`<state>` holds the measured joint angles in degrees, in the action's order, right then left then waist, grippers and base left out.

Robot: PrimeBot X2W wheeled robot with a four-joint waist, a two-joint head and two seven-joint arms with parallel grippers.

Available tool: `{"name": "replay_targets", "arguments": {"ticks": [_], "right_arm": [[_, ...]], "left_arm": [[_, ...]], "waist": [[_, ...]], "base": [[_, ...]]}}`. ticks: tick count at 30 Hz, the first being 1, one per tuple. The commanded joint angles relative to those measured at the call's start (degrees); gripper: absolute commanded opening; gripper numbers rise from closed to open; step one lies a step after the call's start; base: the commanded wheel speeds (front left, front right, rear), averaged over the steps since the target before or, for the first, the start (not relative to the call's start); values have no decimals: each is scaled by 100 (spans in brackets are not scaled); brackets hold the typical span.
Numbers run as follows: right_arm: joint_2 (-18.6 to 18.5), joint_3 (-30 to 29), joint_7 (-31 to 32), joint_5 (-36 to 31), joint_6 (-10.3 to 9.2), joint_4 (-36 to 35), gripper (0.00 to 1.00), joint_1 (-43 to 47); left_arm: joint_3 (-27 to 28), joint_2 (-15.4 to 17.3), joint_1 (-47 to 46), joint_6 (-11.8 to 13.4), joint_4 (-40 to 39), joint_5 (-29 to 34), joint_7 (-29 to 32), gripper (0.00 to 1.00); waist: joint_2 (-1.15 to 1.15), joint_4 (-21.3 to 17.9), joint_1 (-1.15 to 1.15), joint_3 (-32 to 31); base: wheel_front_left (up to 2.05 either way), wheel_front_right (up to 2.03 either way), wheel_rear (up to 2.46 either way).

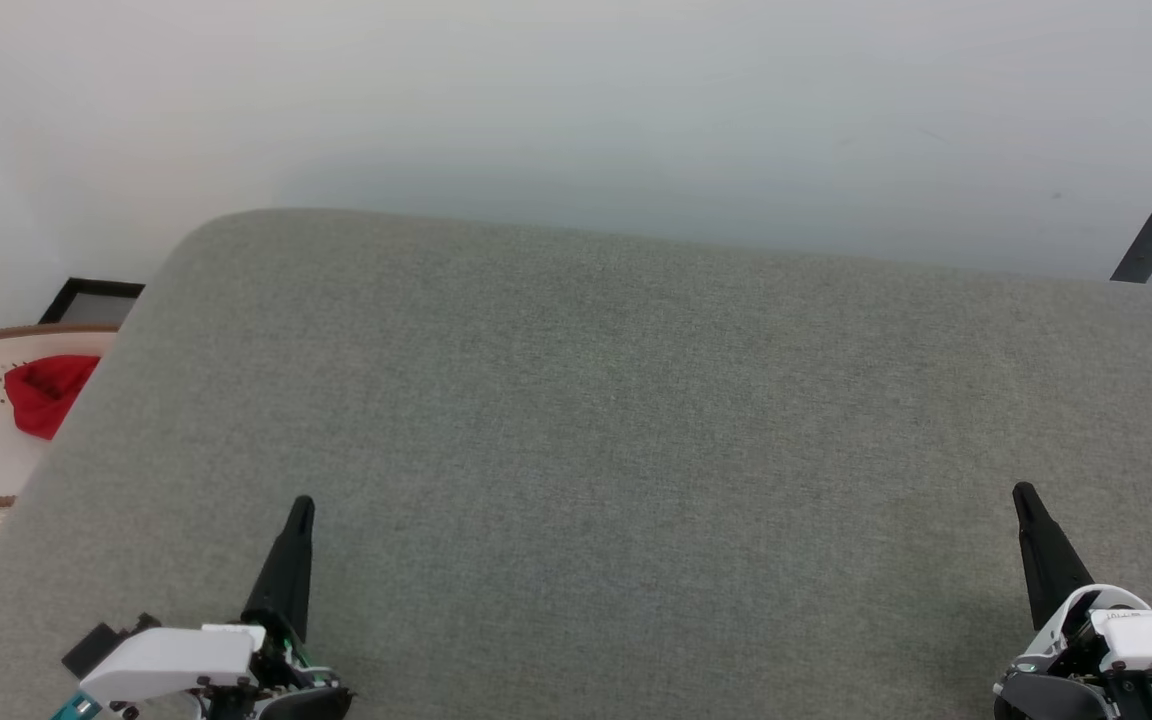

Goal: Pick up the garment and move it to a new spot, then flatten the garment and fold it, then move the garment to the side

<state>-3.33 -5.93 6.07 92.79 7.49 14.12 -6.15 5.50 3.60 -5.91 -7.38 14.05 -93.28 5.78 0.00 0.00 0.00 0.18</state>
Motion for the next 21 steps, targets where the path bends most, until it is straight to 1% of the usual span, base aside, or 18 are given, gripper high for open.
{"name": "replay_targets", "arguments": {"ticks": [1, 21], "right_arm": [[14, -16, 14, 7, 1, 3, 0, -22], [24, -29, 28, -13, 0, 4, 0, -24]], "left_arm": [[17, -7, -55, -20, 8, 15, 14, 0], [40, -24, -58, -20, 9, 41, 30, 0]], "waist": [[0, 0, 0, 0], [0, 0, 0, 0]], "base": [[0, 0, 0], [0, 0, 0]]}}
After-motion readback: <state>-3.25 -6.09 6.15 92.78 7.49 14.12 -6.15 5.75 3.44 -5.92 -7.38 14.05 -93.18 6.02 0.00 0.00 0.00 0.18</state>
